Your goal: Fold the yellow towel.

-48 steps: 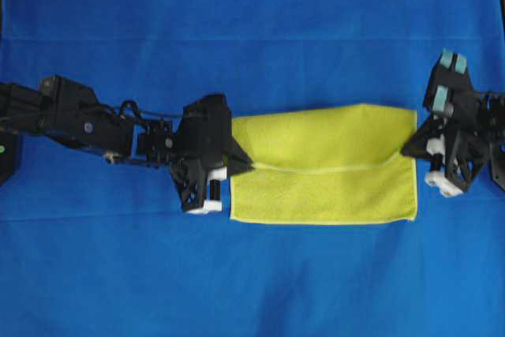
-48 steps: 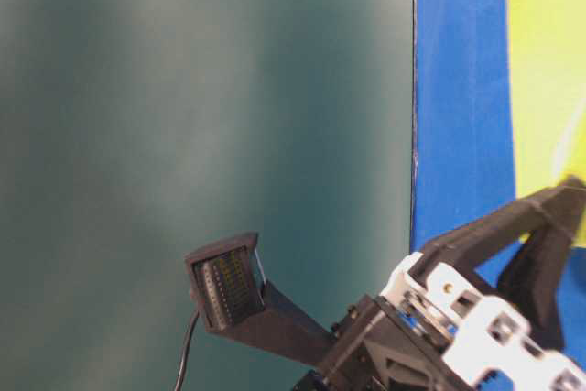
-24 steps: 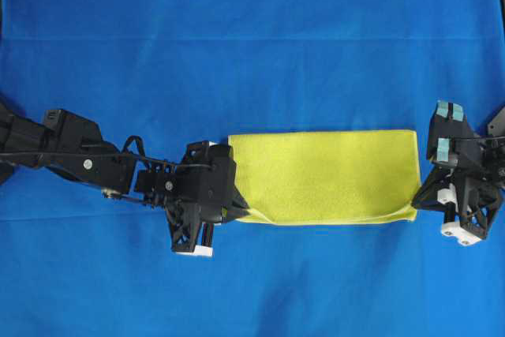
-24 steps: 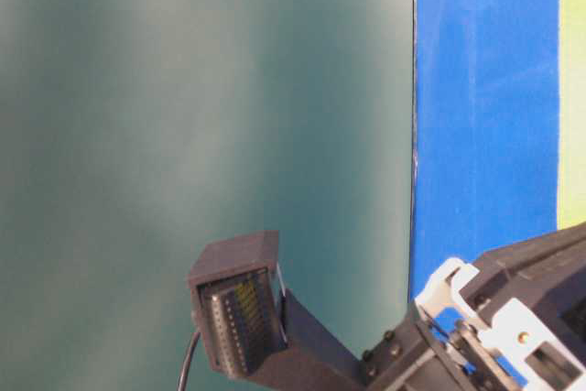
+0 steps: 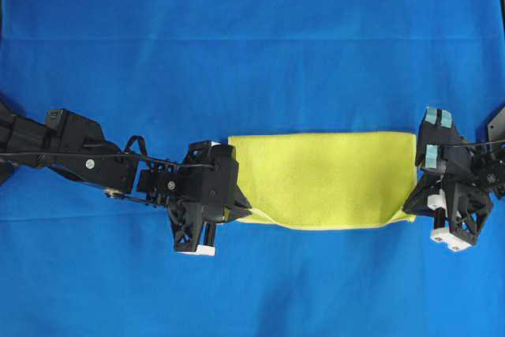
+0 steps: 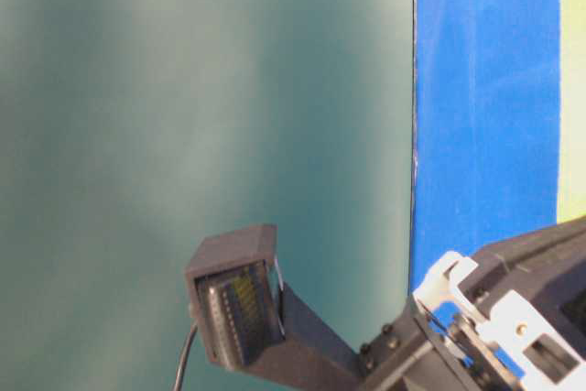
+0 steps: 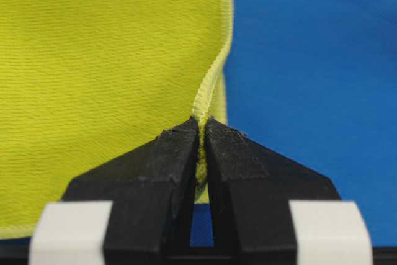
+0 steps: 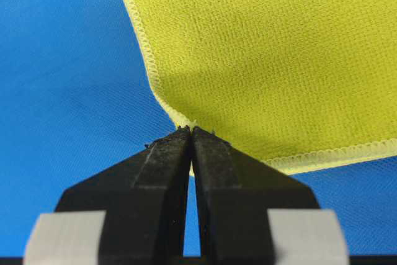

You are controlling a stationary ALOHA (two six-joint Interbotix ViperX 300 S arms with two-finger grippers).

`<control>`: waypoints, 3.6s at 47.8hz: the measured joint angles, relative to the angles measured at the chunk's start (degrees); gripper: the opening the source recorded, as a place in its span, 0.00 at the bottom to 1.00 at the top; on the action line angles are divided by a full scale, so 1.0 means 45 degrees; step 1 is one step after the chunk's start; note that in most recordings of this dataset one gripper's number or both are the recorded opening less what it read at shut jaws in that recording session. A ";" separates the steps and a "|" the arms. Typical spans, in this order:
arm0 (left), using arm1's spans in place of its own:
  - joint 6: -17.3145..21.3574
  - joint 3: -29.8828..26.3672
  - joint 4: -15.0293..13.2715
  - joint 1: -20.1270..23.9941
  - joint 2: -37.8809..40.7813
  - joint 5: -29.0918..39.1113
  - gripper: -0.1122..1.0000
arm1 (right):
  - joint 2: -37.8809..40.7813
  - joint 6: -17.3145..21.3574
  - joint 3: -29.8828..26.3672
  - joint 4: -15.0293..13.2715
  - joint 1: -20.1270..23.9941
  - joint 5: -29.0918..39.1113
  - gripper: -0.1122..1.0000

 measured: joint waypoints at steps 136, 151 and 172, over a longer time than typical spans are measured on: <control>0.0117 -0.0723 0.0000 0.2793 -0.3301 0.4883 0.14 | -0.2461 0.0020 -0.2188 -0.4063 -0.5391 0.6016 0.13; 0.0117 -0.0645 0.0059 0.2793 -0.4629 0.5195 0.14 | -0.4121 0.0039 -0.2500 -0.4141 -0.5254 0.7012 0.13; 0.0078 -0.0527 0.0059 0.2168 -0.4609 0.3809 0.14 | -0.3184 0.1719 -0.2715 -0.7168 -0.6875 0.5723 0.13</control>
